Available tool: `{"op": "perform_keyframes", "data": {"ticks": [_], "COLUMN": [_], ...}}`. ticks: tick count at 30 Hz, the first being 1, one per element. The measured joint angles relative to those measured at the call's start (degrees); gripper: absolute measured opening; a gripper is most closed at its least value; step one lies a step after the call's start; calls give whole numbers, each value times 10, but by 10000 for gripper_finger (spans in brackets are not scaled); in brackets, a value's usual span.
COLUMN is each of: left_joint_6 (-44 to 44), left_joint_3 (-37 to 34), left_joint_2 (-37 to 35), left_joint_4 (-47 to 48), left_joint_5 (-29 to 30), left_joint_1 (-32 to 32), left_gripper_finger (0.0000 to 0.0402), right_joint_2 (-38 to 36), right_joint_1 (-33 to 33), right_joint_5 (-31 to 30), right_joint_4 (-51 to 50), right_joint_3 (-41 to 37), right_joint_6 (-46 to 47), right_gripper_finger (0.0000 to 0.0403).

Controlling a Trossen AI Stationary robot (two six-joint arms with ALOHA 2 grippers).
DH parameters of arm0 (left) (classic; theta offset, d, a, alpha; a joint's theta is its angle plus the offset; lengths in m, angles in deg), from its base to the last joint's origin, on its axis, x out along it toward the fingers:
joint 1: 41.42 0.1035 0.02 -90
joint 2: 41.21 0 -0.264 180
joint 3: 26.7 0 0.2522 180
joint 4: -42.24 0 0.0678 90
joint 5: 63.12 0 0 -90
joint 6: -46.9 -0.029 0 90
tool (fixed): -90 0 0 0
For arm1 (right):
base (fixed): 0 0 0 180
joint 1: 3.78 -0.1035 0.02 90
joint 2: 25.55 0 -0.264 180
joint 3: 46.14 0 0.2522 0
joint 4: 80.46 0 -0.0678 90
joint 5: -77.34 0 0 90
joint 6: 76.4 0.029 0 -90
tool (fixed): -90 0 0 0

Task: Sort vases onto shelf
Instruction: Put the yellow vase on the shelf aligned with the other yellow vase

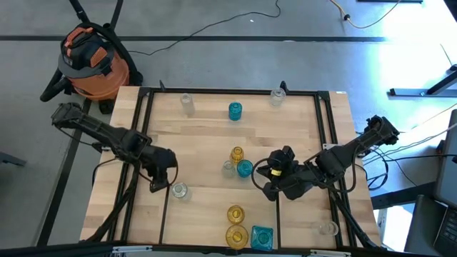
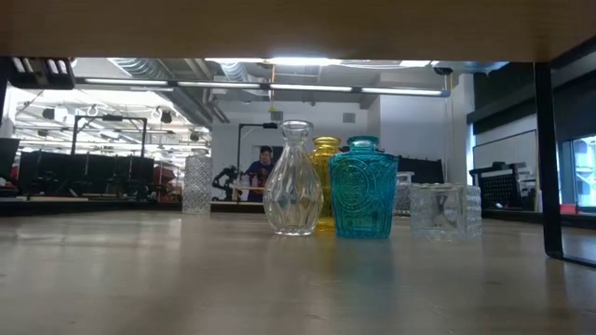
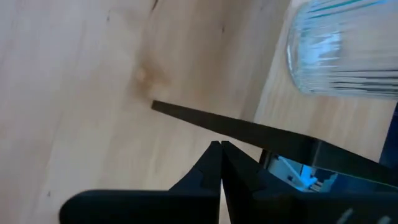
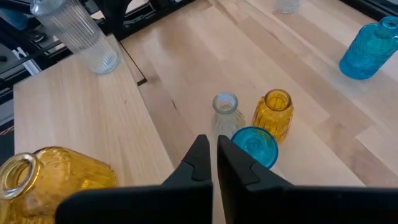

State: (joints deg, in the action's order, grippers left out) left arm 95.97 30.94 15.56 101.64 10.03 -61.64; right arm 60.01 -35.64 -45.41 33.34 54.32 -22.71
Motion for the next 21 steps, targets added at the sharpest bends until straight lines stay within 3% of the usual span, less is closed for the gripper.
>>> {"op": "perform_keyframes", "data": {"ticks": [7,21], "left_joint_6": [18,15], "left_joint_3": [0,0], "left_joint_2": [0,4], "left_joint_4": [-5,-46], "left_joint_5": [81,20], "left_joint_1": [-9,-10], "left_gripper_finger": [0,0], "right_joint_2": [0,0], "right_joint_1": [0,0], "right_joint_5": [4,13], "right_joint_4": [0,1], "right_joint_3": [0,0], "right_joint_6": [0,0], "right_gripper_finger": [0,0]}}
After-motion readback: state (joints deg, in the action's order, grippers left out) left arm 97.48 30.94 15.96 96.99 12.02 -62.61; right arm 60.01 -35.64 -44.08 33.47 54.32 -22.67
